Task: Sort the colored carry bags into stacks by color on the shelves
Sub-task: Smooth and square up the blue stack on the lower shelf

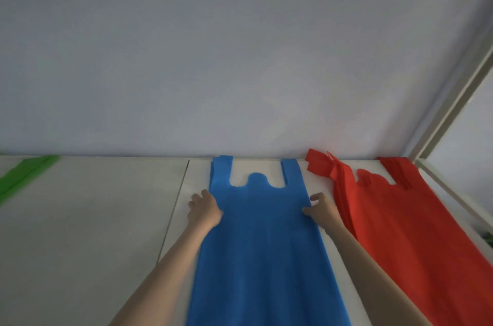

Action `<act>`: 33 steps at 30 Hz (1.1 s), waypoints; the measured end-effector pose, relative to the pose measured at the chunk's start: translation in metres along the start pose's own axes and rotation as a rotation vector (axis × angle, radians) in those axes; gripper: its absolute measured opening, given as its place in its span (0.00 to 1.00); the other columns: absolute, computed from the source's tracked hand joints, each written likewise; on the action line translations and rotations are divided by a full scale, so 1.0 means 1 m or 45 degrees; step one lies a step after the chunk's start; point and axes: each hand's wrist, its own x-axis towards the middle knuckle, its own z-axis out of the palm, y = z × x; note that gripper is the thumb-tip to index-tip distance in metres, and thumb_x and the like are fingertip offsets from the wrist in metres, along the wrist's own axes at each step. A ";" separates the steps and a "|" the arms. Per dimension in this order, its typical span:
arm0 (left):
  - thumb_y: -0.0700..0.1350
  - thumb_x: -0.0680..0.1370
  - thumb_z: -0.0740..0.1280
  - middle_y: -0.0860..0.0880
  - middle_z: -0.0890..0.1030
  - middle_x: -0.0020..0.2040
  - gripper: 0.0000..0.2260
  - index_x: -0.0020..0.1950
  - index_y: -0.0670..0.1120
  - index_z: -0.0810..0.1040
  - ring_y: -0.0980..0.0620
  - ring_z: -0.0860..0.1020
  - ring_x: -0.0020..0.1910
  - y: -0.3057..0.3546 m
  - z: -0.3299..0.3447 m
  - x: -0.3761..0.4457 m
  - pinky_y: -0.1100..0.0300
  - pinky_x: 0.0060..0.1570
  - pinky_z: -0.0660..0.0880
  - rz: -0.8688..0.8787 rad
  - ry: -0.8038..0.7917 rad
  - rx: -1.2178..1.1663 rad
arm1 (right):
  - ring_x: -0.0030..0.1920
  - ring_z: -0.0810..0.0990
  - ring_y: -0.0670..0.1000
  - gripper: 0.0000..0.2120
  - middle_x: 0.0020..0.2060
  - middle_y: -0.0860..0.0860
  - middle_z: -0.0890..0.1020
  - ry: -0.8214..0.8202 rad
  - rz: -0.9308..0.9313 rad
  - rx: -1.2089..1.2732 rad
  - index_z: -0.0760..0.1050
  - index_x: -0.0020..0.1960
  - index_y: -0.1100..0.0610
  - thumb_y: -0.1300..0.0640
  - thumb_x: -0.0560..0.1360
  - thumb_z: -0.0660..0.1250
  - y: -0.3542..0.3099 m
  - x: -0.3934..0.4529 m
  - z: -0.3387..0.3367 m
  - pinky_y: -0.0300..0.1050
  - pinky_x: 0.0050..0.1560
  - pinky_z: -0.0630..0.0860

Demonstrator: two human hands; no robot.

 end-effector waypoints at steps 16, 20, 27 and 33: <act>0.38 0.75 0.66 0.37 0.68 0.67 0.26 0.70 0.35 0.60 0.41 0.72 0.64 0.008 -0.002 0.043 0.54 0.58 0.73 -0.169 -0.070 -0.355 | 0.47 0.75 0.54 0.24 0.60 0.58 0.72 -0.072 -0.001 -0.308 0.64 0.68 0.59 0.61 0.73 0.65 0.022 -0.050 -0.005 0.42 0.43 0.70; 0.36 0.73 0.69 0.37 0.73 0.64 0.27 0.69 0.34 0.63 0.40 0.75 0.61 0.005 -0.003 0.062 0.50 0.59 0.76 -0.210 -0.172 -0.411 | 0.53 0.75 0.53 0.21 0.61 0.57 0.72 0.039 -0.065 -0.165 0.66 0.66 0.60 0.56 0.75 0.65 0.027 -0.064 -0.001 0.41 0.48 0.69; 0.43 0.76 0.67 0.36 0.64 0.70 0.29 0.72 0.35 0.58 0.40 0.66 0.69 0.010 -0.008 0.037 0.53 0.66 0.67 -0.080 -0.073 -0.077 | 0.47 0.72 0.51 0.24 0.60 0.57 0.74 -0.143 0.077 -0.171 0.65 0.66 0.59 0.55 0.73 0.67 0.059 -0.112 -0.015 0.42 0.45 0.69; 0.47 0.77 0.65 0.36 0.58 0.73 0.32 0.74 0.36 0.55 0.38 0.62 0.71 0.004 -0.004 0.021 0.51 0.67 0.64 0.044 -0.098 -0.027 | 0.46 0.70 0.48 0.22 0.49 0.50 0.67 0.006 -0.048 -0.189 0.67 0.65 0.58 0.56 0.74 0.67 0.065 -0.141 -0.007 0.38 0.45 0.67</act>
